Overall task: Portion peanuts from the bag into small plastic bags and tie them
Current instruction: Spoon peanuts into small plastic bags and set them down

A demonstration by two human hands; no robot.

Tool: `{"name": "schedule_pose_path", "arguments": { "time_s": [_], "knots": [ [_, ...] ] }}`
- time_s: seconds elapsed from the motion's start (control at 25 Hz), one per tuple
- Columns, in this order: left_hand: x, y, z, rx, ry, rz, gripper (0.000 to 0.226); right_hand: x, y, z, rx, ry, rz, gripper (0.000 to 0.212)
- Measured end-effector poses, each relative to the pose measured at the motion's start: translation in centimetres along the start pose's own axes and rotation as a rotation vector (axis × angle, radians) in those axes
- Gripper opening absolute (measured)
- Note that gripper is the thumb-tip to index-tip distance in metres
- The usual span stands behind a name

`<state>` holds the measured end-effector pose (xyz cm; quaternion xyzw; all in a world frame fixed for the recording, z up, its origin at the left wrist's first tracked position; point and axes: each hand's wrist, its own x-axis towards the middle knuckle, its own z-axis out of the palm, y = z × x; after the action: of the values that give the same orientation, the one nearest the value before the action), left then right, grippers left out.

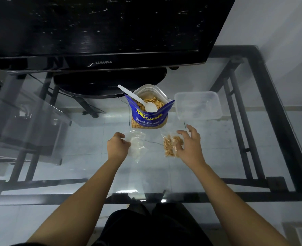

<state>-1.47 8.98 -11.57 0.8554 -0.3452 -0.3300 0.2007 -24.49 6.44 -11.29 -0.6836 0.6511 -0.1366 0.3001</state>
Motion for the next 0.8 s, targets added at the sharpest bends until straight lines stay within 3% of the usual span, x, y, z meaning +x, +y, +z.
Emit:
{"name": "schedule_pose_path", "arguments": {
  "time_s": [0.16, 0.28, 0.36, 0.52, 0.64, 0.8],
  "knots": [
    [-0.5, -0.9, -1.0, 0.021, 0.006, 0.023, 0.030, -1.6, -2.4, 1.1, 0.092, -0.003, -0.151, 0.031],
    [-1.1, -1.2, -2.4, 0.005, -0.024, 0.133, 0.015, -2.2, -4.0, 1.8, 0.158, -0.033, -0.158, 0.033],
    [-1.4, -0.7, -3.8, -0.094, -0.101, 0.149, 0.011, -2.4, -5.5, 1.7, 0.317, -0.133, -0.035, 0.044],
    [-2.5, 1.5, -6.4, -0.517, -0.391, -0.013, 0.005, -2.4, -8.3, 1.1, 0.765, -0.335, 0.269, 0.064],
    [-3.0, 2.6, -7.4, -0.658, -0.470, -0.040, 0.004, -2.1, -9.4, 0.0, 0.927, -0.240, 0.284, 0.055],
    [-3.1, 3.7, -8.0, -0.822, -0.475, -0.029, 0.015, -1.5, -9.6, -2.4, 0.912, -0.155, 0.165, 0.053]
  ]
}}
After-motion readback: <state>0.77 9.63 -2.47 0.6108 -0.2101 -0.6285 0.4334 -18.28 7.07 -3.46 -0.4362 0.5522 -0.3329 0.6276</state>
